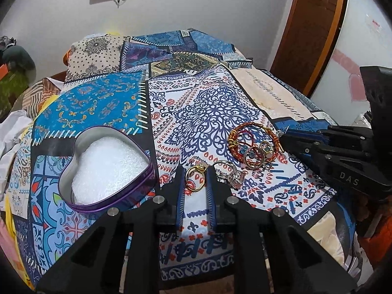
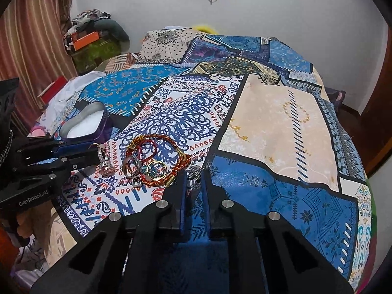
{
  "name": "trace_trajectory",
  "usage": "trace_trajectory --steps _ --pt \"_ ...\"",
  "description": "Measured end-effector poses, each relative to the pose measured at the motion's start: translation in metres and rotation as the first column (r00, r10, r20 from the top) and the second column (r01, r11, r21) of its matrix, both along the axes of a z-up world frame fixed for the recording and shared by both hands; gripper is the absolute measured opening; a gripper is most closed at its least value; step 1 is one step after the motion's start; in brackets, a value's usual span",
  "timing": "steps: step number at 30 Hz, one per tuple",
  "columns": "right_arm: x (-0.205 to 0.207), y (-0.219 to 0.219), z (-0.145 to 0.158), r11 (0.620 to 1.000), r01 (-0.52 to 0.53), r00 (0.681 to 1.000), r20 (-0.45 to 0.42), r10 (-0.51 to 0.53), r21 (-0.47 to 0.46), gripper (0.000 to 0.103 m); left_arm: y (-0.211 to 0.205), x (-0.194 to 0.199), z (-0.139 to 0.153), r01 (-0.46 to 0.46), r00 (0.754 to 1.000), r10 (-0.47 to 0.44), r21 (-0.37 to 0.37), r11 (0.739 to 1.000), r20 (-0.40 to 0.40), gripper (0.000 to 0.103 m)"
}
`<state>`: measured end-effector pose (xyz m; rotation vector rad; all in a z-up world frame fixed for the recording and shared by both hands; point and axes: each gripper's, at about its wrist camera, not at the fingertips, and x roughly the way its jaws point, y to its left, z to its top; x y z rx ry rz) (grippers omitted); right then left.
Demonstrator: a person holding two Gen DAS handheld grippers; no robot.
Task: Organize jewelry
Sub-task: 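Grasp a gold ring with the left tool while the right tool grasps a silver pendant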
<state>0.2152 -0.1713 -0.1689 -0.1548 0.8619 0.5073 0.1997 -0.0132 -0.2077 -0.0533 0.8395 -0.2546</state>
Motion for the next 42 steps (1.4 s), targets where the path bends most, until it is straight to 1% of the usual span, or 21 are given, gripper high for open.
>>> trace_trajectory --steps 2,11,15,19,20,22,23,24,26,32,34,35,36,42 --pt "-0.001 -0.002 0.001 1.0 0.004 1.0 0.0 -0.004 0.009 0.006 0.0 -0.001 0.001 -0.002 1.0 0.002 0.0 1.0 0.003 0.016" --pt "-0.009 -0.01 0.016 0.999 0.028 0.999 0.029 -0.029 0.047 0.006 0.0 -0.014 0.022 -0.013 0.999 0.013 0.002 1.0 0.044 0.016" --pt "-0.016 -0.013 0.028 0.998 0.035 0.997 0.062 -0.038 0.046 0.006 0.002 -0.021 0.034 -0.025 0.997 0.025 -0.002 1.0 0.07 0.016" --pt "-0.016 -0.011 0.034 0.999 0.032 0.996 0.087 -0.033 0.019 0.006 0.006 -0.027 0.041 -0.043 0.996 0.044 -0.01 0.999 0.082 0.016" --pt "-0.014 -0.01 0.033 0.999 0.042 0.996 0.082 -0.043 0.008 0.007 0.007 -0.027 0.042 -0.047 0.995 0.048 -0.013 0.999 0.082 0.016" --pt "-0.006 -0.007 0.026 0.999 0.035 0.998 0.045 -0.035 -0.008 0.018 0.01 -0.03 0.044 -0.056 0.995 0.058 -0.02 0.998 0.085 0.016" --pt "-0.003 -0.005 0.024 0.999 0.032 0.999 0.034 -0.032 -0.011 0.026 0.011 -0.031 0.045 -0.059 0.994 0.061 -0.022 0.998 0.088 0.016" --pt "-0.001 -0.004 0.022 0.999 0.03 0.999 0.028 -0.029 -0.014 0.029 0.012 -0.032 0.046 -0.062 0.994 0.063 -0.022 0.998 0.091 0.016" --pt "0.004 -0.002 0.017 0.999 0.022 1.0 0.018 -0.022 -0.025 0.029 0.015 -0.034 0.046 -0.068 0.993 0.07 -0.02 0.997 0.095 0.016" --pt "0.012 0.009 0.006 0.997 -0.022 1.0 0.009 0.023 -0.08 0.029 0.022 -0.032 0.044 -0.088 0.992 0.09 -0.021 0.996 0.086 0.016" --pt "0.012 0.012 0.001 0.994 -0.045 0.999 0.001 0.045 -0.099 0.021 0.023 -0.031 0.043 -0.092 0.992 0.094 -0.019 0.996 0.085 0.016" --pt "0.013 0.014 -0.002 0.993 -0.05 0.999 -0.005 0.05 -0.111 0.011 0.023 -0.031 0.043 -0.093 0.992 0.094 -0.017 0.995 0.086 0.016" --pt "0.012 0.014 -0.003 0.992 -0.051 0.999 -0.003 0.051 -0.112 0.009 0.023 -0.032 0.043 -0.093 0.992 0.094 -0.017 0.996 0.087 0.016" --pt "0.009 0.006 0.002 0.998 -0.025 1.0 0.004 0.025 -0.064 0.008 0.023 -0.034 0.048 -0.093 0.99 0.095 -0.018 0.995 0.1 0.016"
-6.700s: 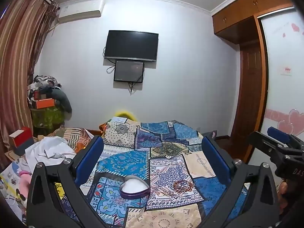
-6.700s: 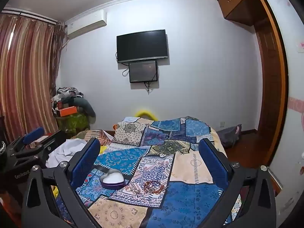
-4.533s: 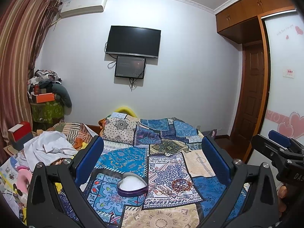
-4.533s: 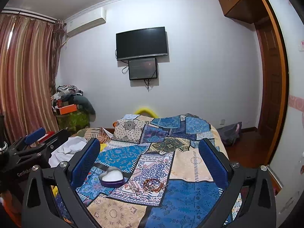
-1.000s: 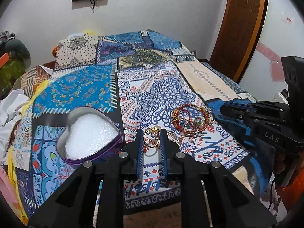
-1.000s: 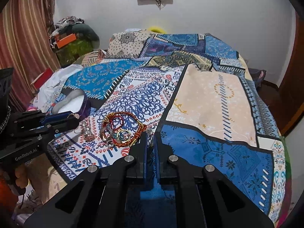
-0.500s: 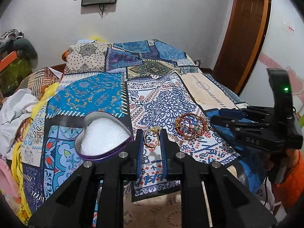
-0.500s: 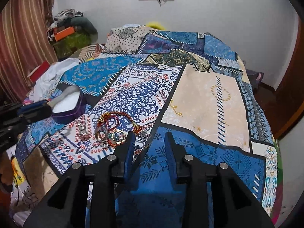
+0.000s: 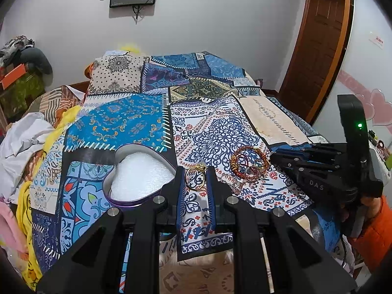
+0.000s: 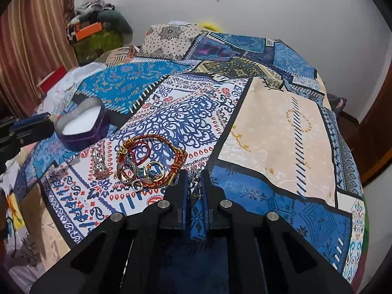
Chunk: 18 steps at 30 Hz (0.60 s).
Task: Organize jewelry
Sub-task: 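Grasp a gold ring with the left tool while the right tool grasps a silver pendant, then lower the gold ring into the heart tin with the left tool while the right tool drops the pendant in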
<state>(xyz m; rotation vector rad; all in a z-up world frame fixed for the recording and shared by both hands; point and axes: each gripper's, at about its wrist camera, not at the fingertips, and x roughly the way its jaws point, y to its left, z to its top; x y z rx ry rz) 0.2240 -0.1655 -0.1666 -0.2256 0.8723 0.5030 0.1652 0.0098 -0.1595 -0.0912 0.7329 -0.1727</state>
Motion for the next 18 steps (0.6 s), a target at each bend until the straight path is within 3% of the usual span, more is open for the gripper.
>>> trace_trajectory --steps 5,18 --pt "-0.007 -0.004 0.02 0.999 0.015 0.999 0.032 -0.016 0.039 0.008 0.005 -0.007 0.011 -0.011 1.0 0.011 0.006 1.0 0.026 0.016" --pt "-0.041 0.021 0.1 0.987 -0.033 0.976 0.219 -0.002 0.157 0.009 0.03 -0.026 0.053 -0.072 0.987 0.067 0.034 0.997 0.148 0.016"
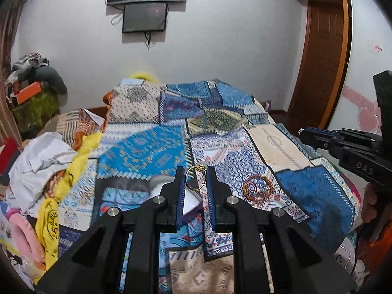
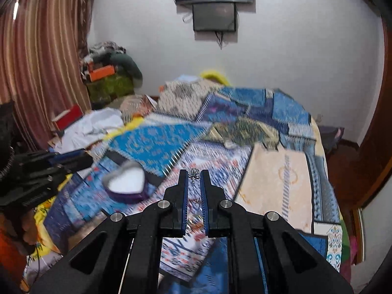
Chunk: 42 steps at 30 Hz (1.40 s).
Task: Organize jewelry
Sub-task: 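Lower the gold ring into the heart tin with the left tool while the right tool drops the pendant in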
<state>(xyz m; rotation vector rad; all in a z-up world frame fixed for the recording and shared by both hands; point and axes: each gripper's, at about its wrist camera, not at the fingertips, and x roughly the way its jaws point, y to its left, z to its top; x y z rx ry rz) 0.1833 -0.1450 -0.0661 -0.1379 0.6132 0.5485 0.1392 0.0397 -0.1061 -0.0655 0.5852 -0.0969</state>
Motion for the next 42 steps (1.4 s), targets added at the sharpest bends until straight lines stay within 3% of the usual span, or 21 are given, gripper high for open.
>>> trace_trajectory --steps 9,21,30,42 --pt "-0.01 0.036 0.022 0.996 -0.061 0.997 0.056 0.058 0.059 0.009 0.022 -0.004 0.014 -0.036 0.999 0.036 -0.003 0.999 0.04 0.016" --pt "0.001 0.093 0.005 0.983 -0.166 0.986 0.009 0.166 0.074 0.009 0.051 0.007 -0.001 -0.078 0.997 0.078 -0.004 0.997 0.005 0.016" --pt "0.021 0.121 -0.029 0.981 -0.187 0.977 -0.093 0.19 0.04 0.009 0.065 0.025 -0.039 -0.078 0.993 0.075 -0.034 0.996 -0.09 0.016" --pt "0.042 0.137 -0.071 0.983 -0.183 0.955 -0.24 0.177 -0.003 0.009 0.058 0.048 -0.084 0.017 0.979 -0.03 -0.069 0.998 -0.203 0.016"
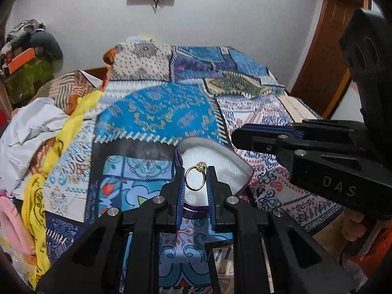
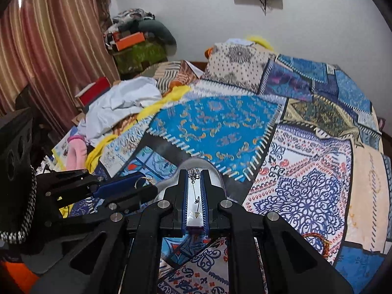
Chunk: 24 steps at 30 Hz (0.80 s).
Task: Organize jewelry
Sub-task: 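Lower the gold ring into the heart tin with the left tool while the right tool drops the pendant in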
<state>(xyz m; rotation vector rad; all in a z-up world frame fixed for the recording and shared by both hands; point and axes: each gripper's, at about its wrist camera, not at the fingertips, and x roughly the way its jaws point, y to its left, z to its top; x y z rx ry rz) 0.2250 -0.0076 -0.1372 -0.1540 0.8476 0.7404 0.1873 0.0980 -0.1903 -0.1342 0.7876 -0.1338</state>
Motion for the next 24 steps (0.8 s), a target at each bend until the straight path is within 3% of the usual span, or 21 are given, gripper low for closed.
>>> trace_trajectory --steps 6,19,24 --pt "0.006 0.003 -0.011 1.0 0.002 0.999 -0.033 -0.002 -0.02 0.009 -0.002 0.005 -0.009 0.03 0.999 -0.03 -0.005 1.0 -0.019 0.016" --pt "0.005 0.006 -0.011 0.999 0.003 1.0 -0.017 -0.004 -0.045 0.01 -0.004 0.002 -0.004 0.025 0.999 -0.025 0.009 1.0 -0.023 0.019" --pt "0.002 0.002 -0.004 0.999 0.022 1.0 0.009 -0.022 -0.037 0.033 0.0 -0.005 0.004 -0.003 1.0 0.003 0.021 1.0 -0.009 0.029"
